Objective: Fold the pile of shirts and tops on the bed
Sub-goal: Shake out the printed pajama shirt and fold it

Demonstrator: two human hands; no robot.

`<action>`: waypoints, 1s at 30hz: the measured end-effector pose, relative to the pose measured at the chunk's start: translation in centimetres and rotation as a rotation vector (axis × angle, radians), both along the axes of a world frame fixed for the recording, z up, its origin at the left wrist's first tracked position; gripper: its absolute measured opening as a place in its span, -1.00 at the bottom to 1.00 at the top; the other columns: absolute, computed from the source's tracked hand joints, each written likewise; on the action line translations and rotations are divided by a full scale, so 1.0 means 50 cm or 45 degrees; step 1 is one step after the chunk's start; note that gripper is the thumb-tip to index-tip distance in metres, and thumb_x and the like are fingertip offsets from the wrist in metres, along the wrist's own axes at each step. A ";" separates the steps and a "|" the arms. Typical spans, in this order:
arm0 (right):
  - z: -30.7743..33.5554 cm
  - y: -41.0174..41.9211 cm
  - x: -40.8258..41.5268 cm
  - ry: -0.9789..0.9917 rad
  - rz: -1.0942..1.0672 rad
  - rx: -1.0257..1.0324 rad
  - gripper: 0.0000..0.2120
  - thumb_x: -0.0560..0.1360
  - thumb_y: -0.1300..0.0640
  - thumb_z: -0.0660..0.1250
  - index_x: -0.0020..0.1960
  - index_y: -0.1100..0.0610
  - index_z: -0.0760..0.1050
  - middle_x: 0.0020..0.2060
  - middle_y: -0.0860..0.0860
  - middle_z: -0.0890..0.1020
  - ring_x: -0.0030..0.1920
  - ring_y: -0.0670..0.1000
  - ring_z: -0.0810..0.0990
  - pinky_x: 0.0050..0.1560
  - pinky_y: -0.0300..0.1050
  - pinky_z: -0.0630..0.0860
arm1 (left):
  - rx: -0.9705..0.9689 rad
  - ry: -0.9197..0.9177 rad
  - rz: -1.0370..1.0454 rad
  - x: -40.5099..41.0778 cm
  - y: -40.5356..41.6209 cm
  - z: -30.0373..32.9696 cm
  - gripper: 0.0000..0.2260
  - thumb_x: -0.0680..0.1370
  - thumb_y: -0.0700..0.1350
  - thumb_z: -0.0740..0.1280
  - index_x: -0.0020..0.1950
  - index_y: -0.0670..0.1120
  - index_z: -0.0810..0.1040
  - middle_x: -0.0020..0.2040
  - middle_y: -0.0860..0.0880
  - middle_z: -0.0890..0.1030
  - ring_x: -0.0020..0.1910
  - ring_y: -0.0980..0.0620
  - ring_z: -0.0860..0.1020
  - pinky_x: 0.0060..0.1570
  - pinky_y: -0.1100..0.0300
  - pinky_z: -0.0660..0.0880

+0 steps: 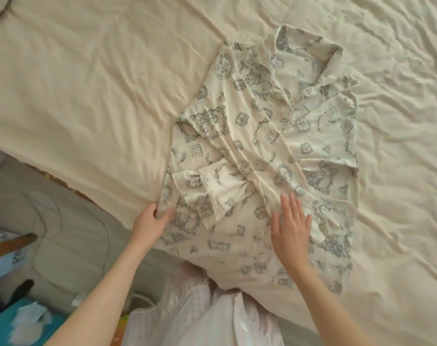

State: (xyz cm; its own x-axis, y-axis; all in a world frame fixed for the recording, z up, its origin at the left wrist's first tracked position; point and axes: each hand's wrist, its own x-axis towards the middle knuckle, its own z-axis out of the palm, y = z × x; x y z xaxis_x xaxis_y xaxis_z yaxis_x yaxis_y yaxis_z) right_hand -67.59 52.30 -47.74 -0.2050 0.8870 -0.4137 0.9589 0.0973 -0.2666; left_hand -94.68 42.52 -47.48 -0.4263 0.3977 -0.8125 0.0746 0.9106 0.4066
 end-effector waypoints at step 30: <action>0.075 -0.236 0.395 1.251 -1.852 -0.737 -0.80 0.64 0.15 0.12 0.25 0.13 0.34 -0.05 0.06 0.56 -0.10 0.07 0.58 -0.10 -0.05 0.63 | 0.449 -0.389 1.122 0.200 -0.287 0.136 -0.87 0.65 -0.17 0.09 0.03 -0.10 0.43 -0.29 -0.04 0.69 -0.31 0.04 0.67 -0.29 0.16 0.62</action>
